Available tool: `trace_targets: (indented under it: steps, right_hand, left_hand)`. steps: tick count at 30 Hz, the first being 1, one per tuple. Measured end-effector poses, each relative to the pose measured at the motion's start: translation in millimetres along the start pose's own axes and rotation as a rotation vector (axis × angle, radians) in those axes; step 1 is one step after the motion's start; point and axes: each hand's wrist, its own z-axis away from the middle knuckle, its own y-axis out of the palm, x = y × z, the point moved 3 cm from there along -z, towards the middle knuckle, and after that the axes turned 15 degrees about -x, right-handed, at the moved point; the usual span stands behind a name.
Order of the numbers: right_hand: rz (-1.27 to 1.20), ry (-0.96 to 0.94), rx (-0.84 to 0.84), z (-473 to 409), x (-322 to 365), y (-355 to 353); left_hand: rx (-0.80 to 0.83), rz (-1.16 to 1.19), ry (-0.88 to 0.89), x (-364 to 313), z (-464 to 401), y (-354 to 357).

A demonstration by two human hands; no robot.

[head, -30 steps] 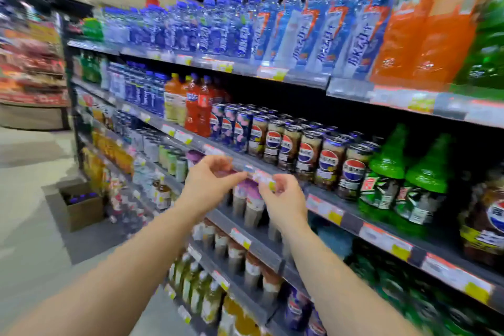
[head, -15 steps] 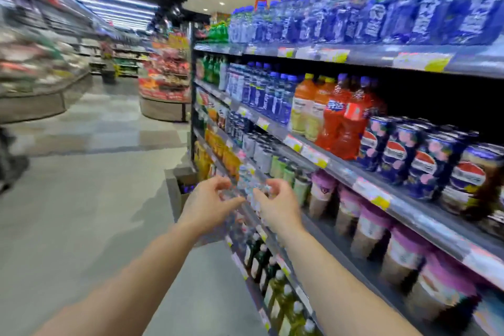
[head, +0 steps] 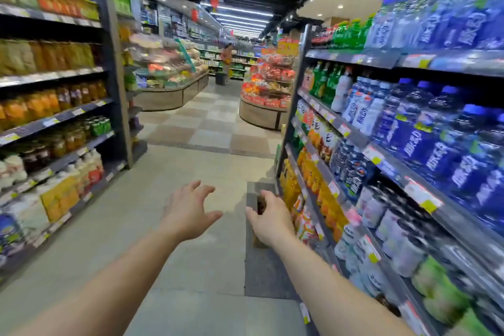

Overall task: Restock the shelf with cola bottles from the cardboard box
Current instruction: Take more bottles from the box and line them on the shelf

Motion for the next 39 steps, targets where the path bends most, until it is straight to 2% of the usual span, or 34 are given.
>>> trace_targets:
  steps: [6, 11, 27, 33, 39]
  right_hand:
    - [0.298, -0.197, 0.012, -152.8, 18.9, 108.0]
    - [0.438, -0.182, 0.001, -273.5, 17.2, 152.0]
    - [0.540, 0.115, -0.080, -644.3, -170.4, 253.4]
    - [0.579, 0.293, -0.211, -731.7, -236.6, 253.3]
    - [0.572, 0.544, -0.380, -783.4, -296.1, 280.5]
  left_hand:
    - [0.014, -0.112, 0.050, 62.2, -157.5, 69.8]
    - [0.077, -0.133, 0.203, 55.9, -289.3, 139.0]
    - [0.201, -0.087, 0.563, -40.3, -615.1, 463.4]
    - [0.255, 0.066, 0.737, -97.0, -700.9, 568.8]
    - [0.372, 0.175, 1.050, -143.6, -765.7, 678.1]
